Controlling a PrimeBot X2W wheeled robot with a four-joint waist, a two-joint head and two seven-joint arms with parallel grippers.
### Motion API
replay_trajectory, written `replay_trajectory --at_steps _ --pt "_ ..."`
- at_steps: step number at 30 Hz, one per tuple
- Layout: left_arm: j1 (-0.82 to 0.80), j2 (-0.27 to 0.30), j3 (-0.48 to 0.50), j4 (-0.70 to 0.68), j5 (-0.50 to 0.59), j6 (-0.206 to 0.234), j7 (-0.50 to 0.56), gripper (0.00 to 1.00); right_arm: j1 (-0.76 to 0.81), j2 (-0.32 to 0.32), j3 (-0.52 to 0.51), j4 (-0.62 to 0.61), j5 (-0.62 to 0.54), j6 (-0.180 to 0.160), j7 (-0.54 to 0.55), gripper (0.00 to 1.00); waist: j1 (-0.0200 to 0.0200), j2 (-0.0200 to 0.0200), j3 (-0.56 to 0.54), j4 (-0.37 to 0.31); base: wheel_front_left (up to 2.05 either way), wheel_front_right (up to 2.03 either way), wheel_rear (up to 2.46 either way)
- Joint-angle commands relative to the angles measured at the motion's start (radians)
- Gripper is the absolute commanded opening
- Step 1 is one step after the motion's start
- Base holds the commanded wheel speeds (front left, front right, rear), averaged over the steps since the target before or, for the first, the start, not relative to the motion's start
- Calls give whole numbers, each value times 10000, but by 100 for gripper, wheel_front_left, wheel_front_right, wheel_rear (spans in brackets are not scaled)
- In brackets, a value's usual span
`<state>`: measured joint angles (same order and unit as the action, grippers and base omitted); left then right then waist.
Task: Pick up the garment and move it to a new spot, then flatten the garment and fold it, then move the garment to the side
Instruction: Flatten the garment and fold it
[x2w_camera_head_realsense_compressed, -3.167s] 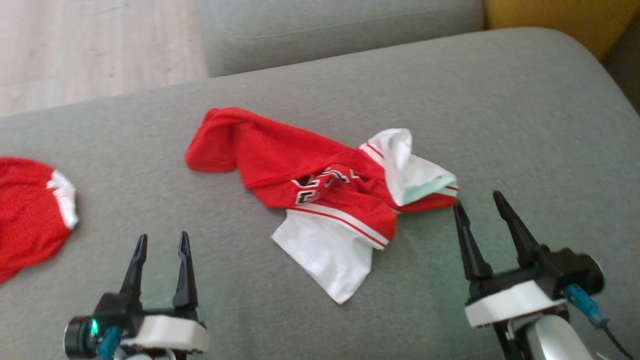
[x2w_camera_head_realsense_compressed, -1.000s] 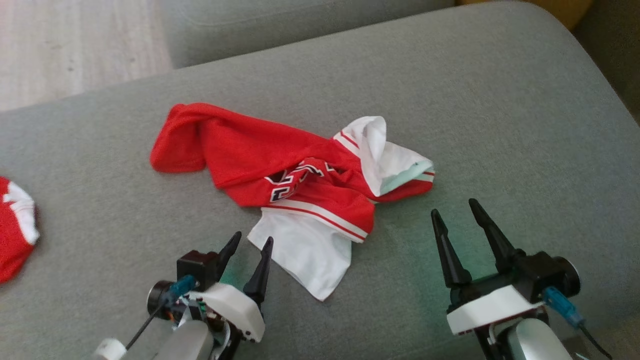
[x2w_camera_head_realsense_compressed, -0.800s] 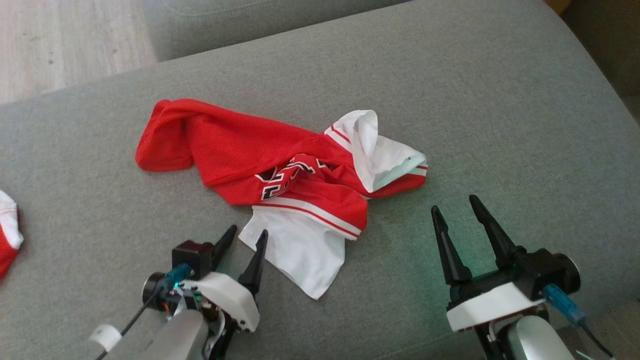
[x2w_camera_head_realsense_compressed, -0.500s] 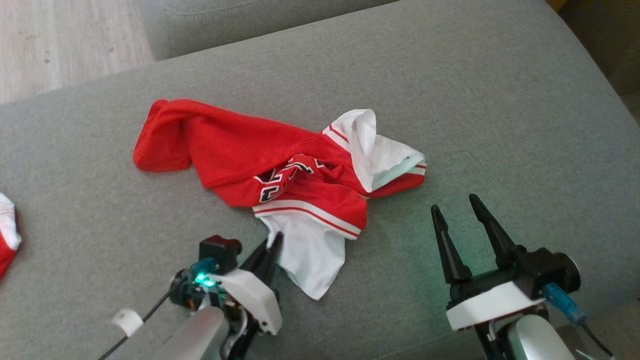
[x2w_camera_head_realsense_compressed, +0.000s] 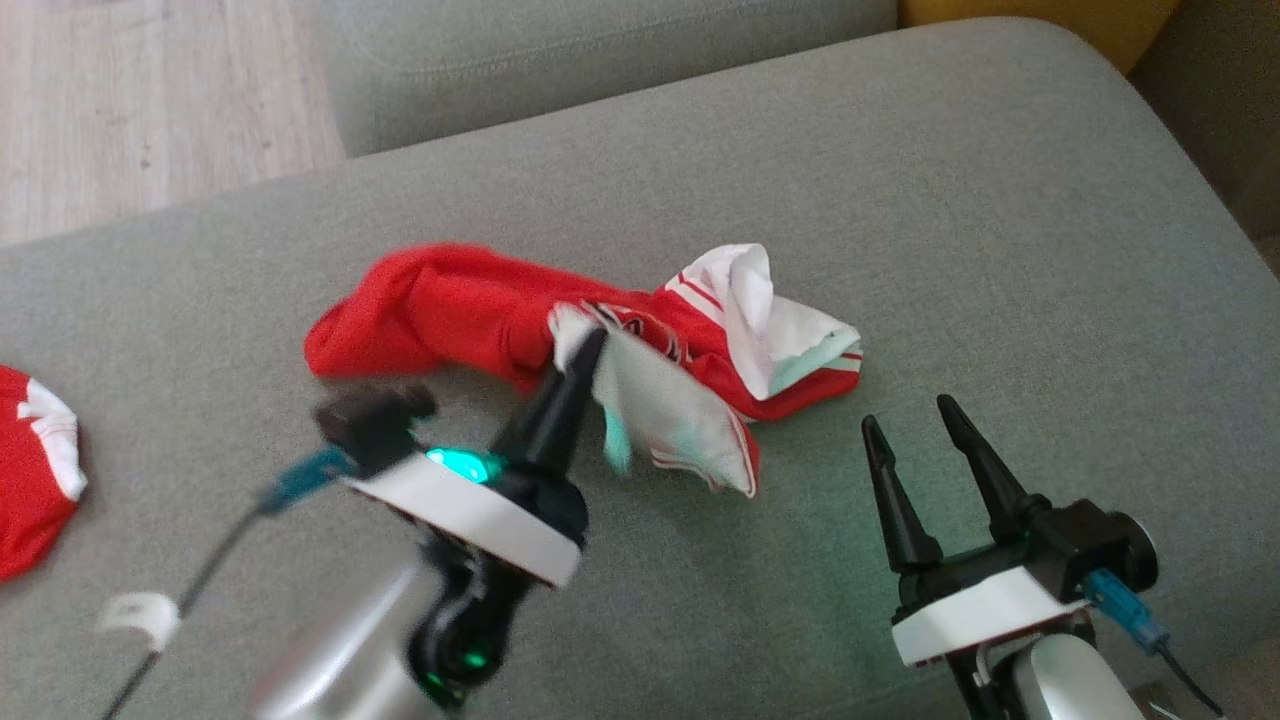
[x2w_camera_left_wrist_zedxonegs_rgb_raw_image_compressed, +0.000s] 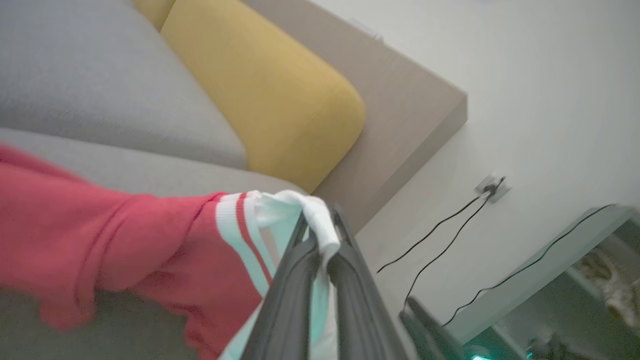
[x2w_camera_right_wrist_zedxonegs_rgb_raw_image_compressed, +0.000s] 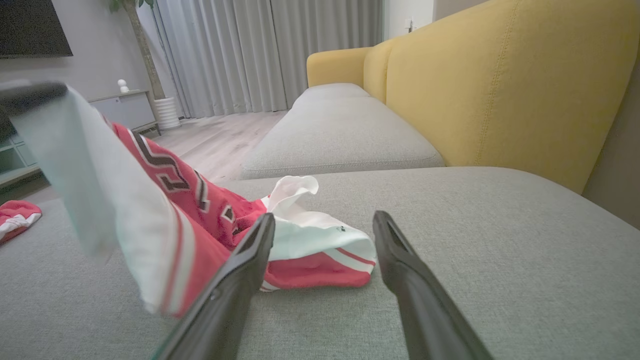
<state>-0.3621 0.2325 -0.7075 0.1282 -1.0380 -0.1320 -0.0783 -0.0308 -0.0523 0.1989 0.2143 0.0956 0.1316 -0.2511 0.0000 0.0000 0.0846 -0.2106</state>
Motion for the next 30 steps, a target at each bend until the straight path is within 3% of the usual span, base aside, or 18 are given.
replay_trajectory --at_steps 1,9,14,21,30 --pt "-443 254 600 -699 -172 25 12 0 -183 0 256 -251 62 -9 -107 100 0 0 -96 -4 0 0 0" --pt "51 1100 2127 -4327 -1509 1138 369 0 23 11 138 -275 84 -9 -107 100 0 0 -296 103 0 0 0" --pt "-83 1316 2536 -5454 -2122 2113 1027 0 -96 16 209 -289 154 -9 -107 100 0 0 -188 130 0 0 0" --pt "-1382 1816 3122 -4294 -2063 3160 1814 0 -516 18 551 -318 518 -9 -107 100 0 0 143 -351 0 0 0" --pt "-3316 2345 3499 -1259 -904 3874 1646 0 -624 19 636 -261 695 -9 -107 100 0 0 393 -1194 0 0 0"
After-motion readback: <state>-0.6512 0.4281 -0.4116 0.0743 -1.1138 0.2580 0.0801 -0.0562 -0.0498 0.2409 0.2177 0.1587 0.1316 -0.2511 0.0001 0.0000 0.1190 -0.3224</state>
